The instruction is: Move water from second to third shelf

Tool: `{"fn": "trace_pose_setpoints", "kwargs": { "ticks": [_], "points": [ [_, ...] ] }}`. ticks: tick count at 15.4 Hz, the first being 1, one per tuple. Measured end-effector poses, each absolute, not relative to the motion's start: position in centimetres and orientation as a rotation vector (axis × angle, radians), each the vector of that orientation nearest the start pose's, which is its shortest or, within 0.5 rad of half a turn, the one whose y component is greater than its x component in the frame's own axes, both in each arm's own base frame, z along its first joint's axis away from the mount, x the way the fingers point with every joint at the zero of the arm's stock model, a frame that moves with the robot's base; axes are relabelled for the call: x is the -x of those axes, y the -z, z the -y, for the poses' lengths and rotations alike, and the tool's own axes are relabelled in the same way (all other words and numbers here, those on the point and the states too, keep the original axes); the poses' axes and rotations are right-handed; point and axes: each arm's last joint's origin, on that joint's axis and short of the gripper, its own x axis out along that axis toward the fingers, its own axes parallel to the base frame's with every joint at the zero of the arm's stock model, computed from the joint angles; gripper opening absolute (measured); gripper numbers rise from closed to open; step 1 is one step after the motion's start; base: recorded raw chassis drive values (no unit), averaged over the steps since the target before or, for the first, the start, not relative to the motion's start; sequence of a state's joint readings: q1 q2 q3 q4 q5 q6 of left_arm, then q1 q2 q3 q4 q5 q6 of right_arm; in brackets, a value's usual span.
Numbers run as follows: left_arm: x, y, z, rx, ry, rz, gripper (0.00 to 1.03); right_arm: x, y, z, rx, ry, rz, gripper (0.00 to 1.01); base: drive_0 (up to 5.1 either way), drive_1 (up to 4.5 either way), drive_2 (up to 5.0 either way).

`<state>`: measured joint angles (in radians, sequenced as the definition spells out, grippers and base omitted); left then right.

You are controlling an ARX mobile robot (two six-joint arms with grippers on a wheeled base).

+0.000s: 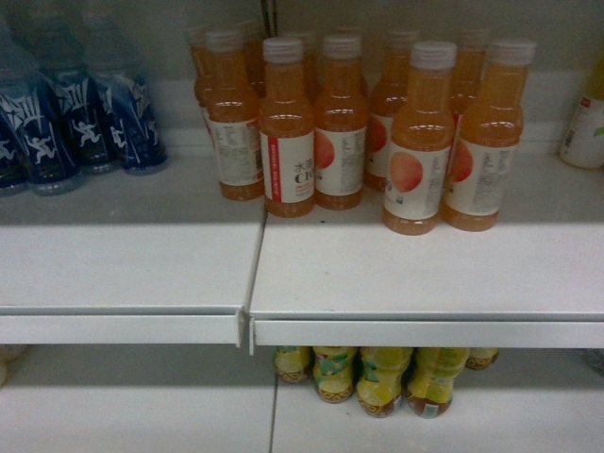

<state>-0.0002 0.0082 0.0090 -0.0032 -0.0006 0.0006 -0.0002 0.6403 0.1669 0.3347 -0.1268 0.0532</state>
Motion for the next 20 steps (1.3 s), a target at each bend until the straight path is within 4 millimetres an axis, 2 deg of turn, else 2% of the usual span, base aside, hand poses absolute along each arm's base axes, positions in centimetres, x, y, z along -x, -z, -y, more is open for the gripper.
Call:
{"fn": "trace_pose_setpoints", "kwargs": {
  "ticks": [20],
  "points": [
    [-9.77, -16.56, 0.0, -0.001, 0.0, -0.002, 0.98, -14.92, -18.98, -0.37, -0.061, -0.125, -0.14, 0.39, -5.0, 2.41, 2.4]
  ]
}}
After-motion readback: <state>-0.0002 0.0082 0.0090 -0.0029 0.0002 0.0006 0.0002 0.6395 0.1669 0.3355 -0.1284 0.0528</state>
